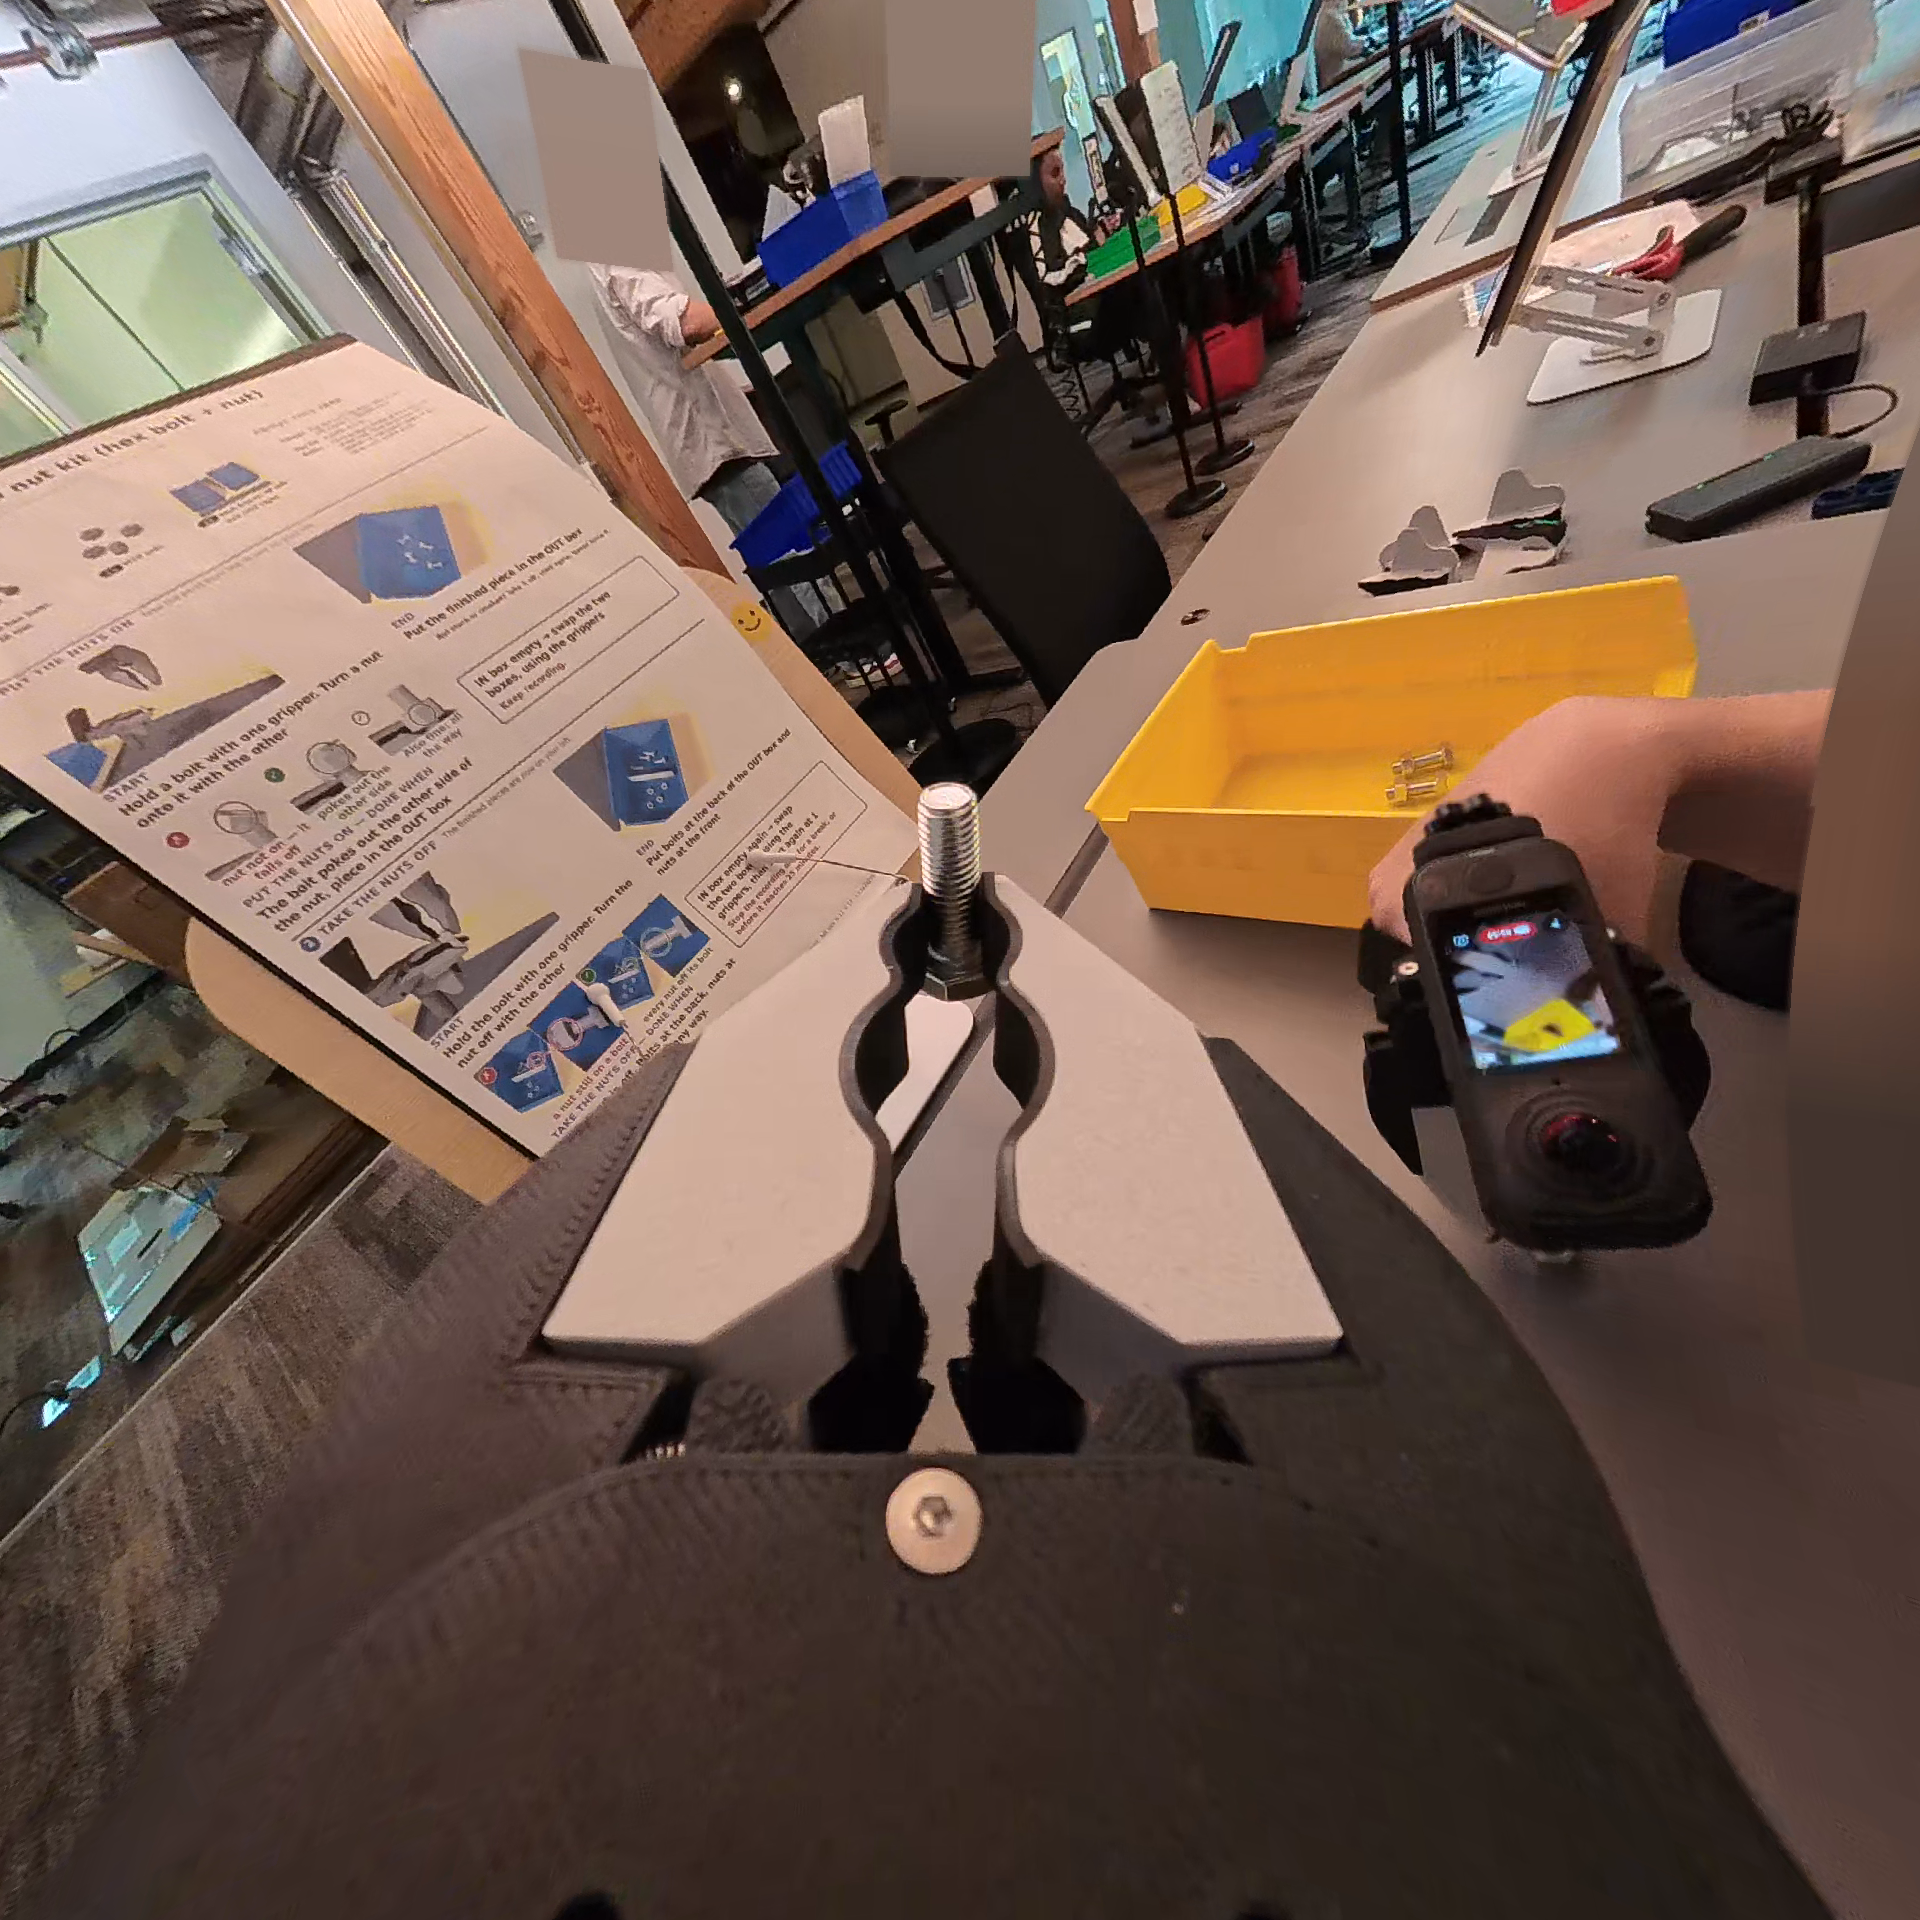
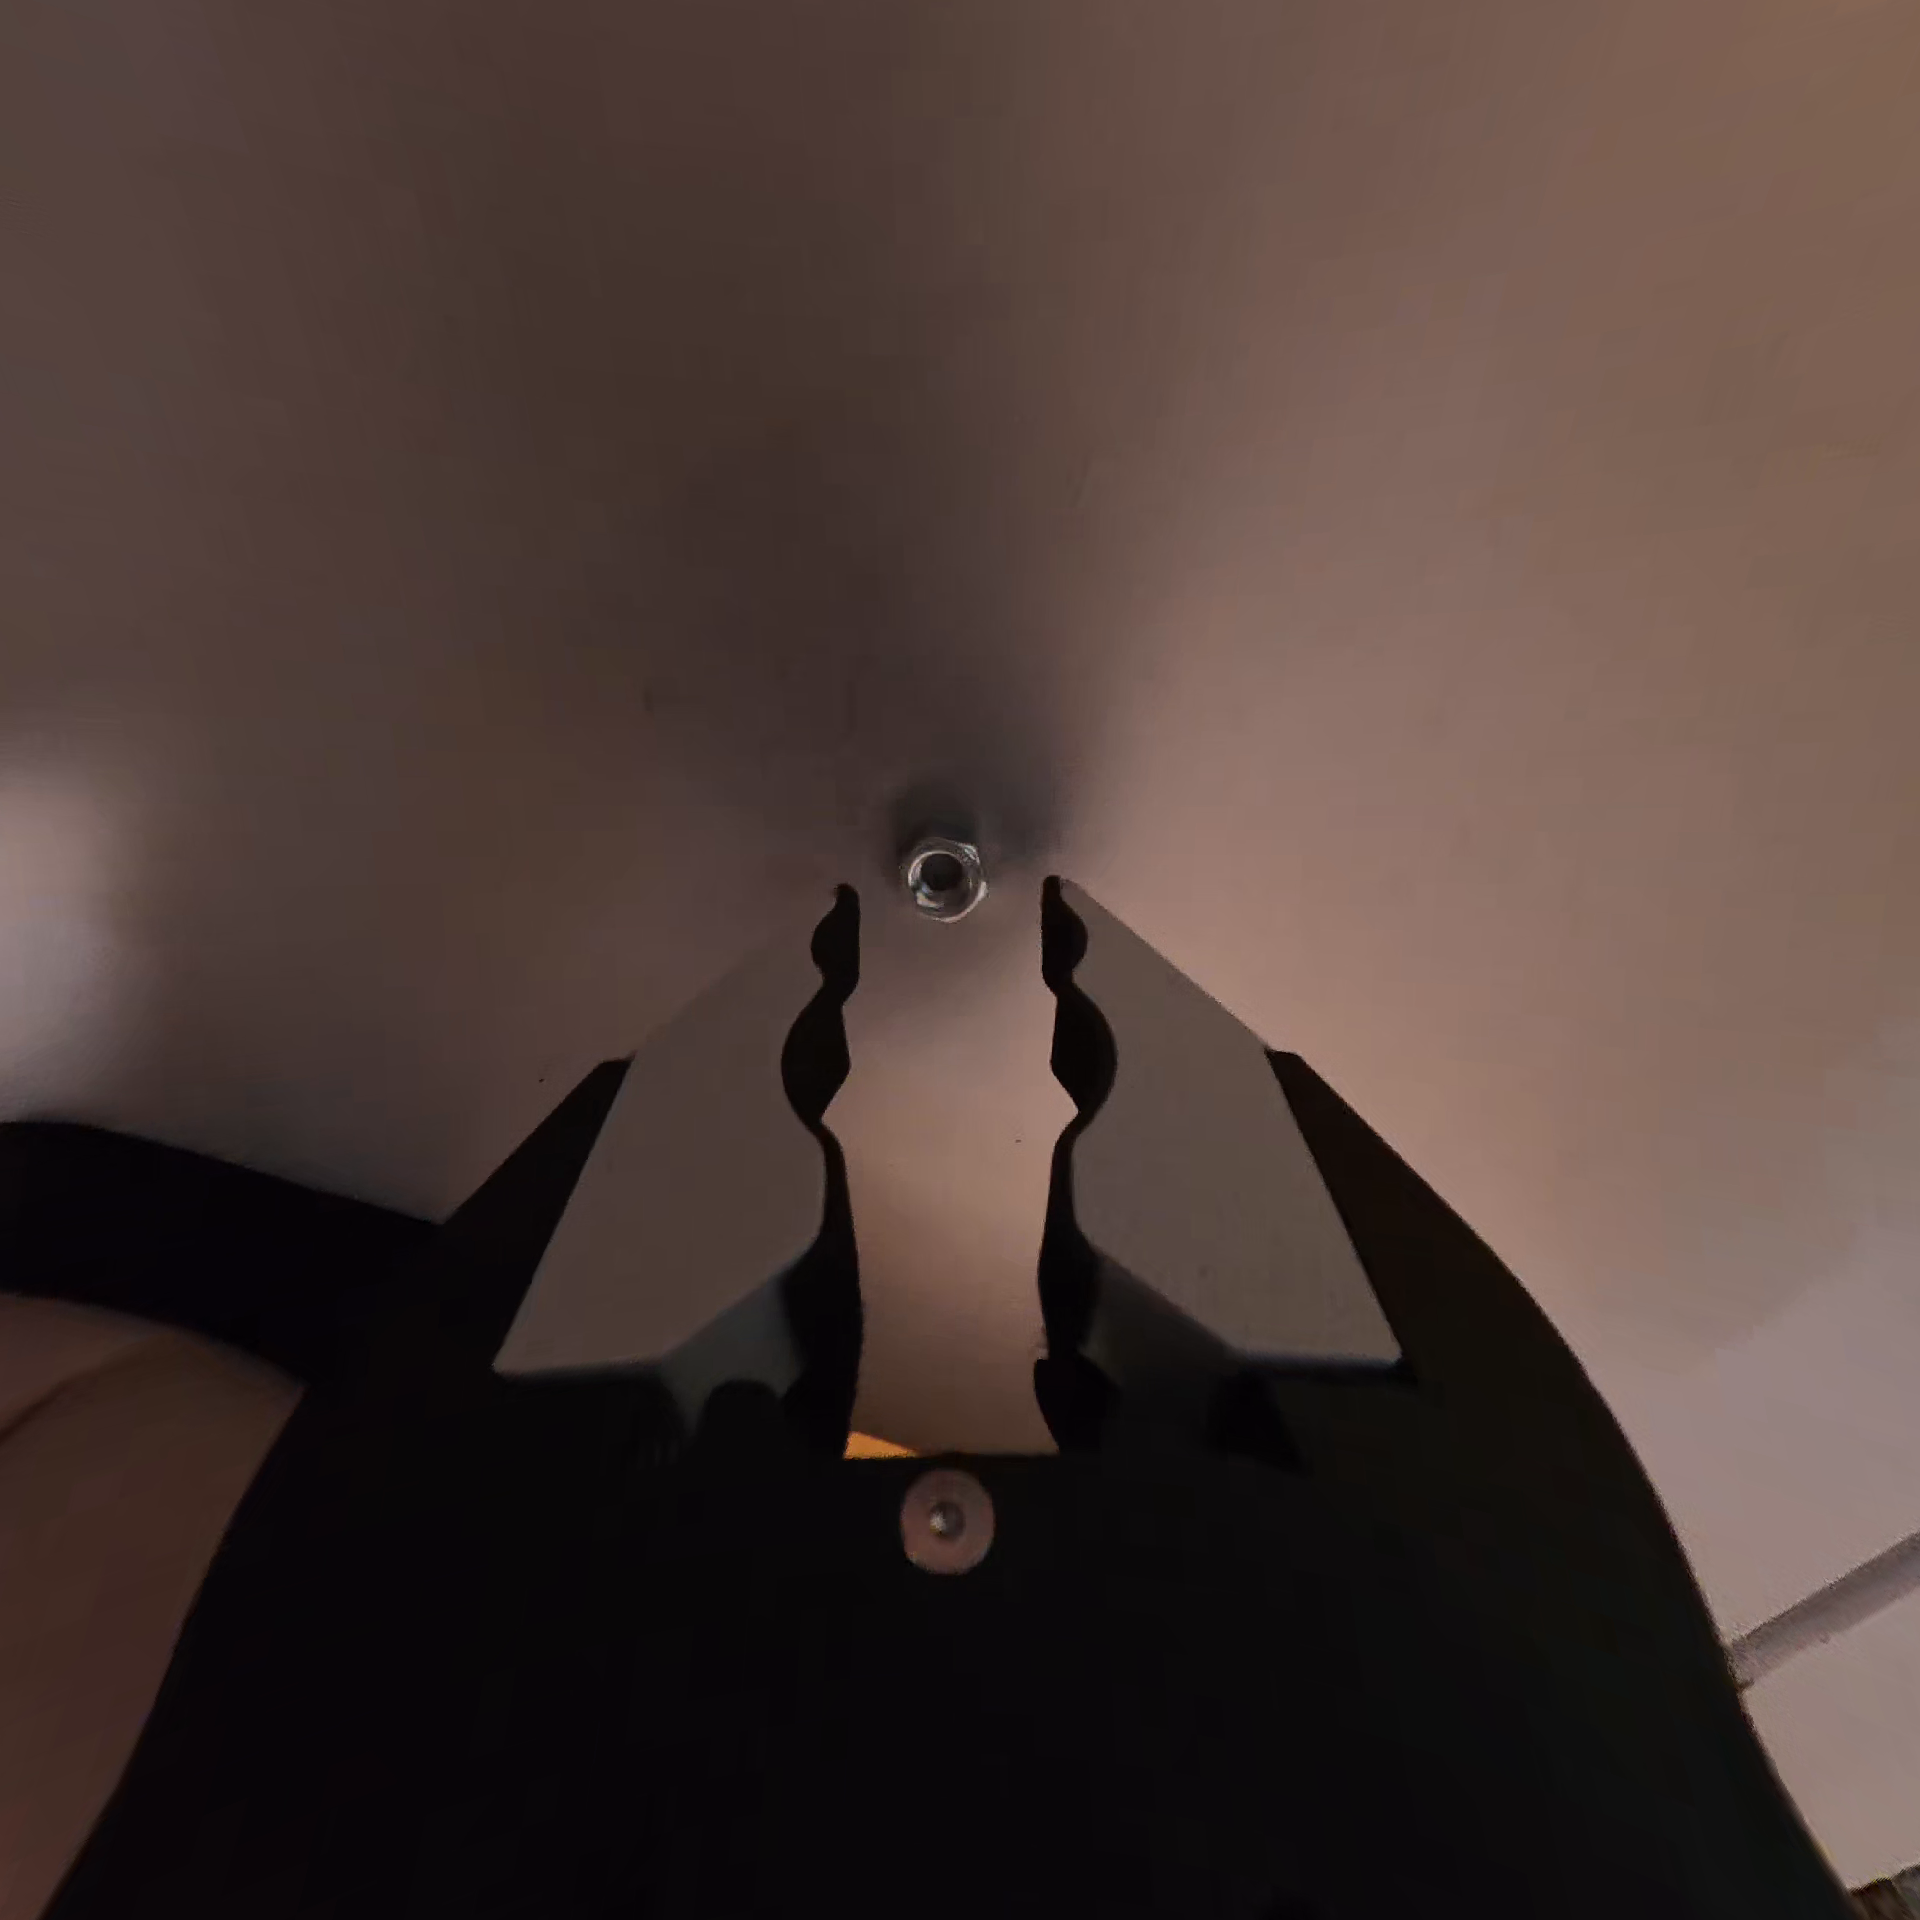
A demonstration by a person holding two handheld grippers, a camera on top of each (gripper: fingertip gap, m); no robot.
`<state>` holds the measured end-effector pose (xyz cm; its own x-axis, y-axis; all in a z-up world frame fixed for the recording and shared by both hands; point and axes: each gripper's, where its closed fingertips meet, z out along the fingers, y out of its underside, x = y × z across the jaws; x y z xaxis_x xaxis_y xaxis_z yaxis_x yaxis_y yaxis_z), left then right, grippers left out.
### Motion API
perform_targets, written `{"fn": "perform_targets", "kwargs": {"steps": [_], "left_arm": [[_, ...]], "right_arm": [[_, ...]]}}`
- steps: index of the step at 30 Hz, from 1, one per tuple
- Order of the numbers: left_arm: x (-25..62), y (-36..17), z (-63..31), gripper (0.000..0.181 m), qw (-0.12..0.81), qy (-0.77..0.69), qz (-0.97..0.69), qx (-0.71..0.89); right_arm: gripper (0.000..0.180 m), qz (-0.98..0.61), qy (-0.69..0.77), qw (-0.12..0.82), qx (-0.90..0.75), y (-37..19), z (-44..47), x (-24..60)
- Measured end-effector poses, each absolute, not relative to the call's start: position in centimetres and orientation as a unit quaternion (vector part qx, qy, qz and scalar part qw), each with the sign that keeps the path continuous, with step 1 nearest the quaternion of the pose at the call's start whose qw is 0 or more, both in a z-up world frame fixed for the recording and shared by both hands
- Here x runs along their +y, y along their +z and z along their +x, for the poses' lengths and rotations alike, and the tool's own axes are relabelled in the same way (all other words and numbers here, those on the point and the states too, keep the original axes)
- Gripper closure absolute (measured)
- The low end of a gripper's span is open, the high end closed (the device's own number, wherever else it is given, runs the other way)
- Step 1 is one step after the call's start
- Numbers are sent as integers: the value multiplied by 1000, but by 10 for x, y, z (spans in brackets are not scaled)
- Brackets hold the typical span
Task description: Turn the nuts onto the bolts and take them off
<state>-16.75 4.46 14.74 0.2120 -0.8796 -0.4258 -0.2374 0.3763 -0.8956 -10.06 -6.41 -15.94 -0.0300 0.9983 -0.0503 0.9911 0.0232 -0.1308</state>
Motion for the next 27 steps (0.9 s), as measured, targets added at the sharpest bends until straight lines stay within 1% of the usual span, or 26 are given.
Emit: {"fn": "perform_targets", "kwargs": {"steps": [7,10,13,17,19,22,24,27], "left_arm": [[43,145,-165,173,597,-271,-492,573],[43,145,-165,173,597,-270,-490,574],[44,145,-165,173,599,-271,-490,572],[48,143,-161,173,599,-278,-496,564],[52,138,-155,173,590,-287,-503,562],[52,117,-132,173,553,-319,-517,570],[45,91,-108,173,515,-333,-527,589],[33,42,-71,173,460,-324,-539,627]], "right_arm": [[148,-674,49,18,-737,-167,-101,-67],[152,-672,46,23,-738,-168,-102,-65],[163,-668,44,25,-742,-168,-103,-64],[163,-655,40,30,-754,-163,-102,-63],[163,-650,54,67,-755,-144,-106,-62],[164,-624,114,160,-756,-93,-115,-72],[164,-588,148,252,-754,-49,-117,-79],[164,-567,139,403,-705,16,-102,-67]]}}
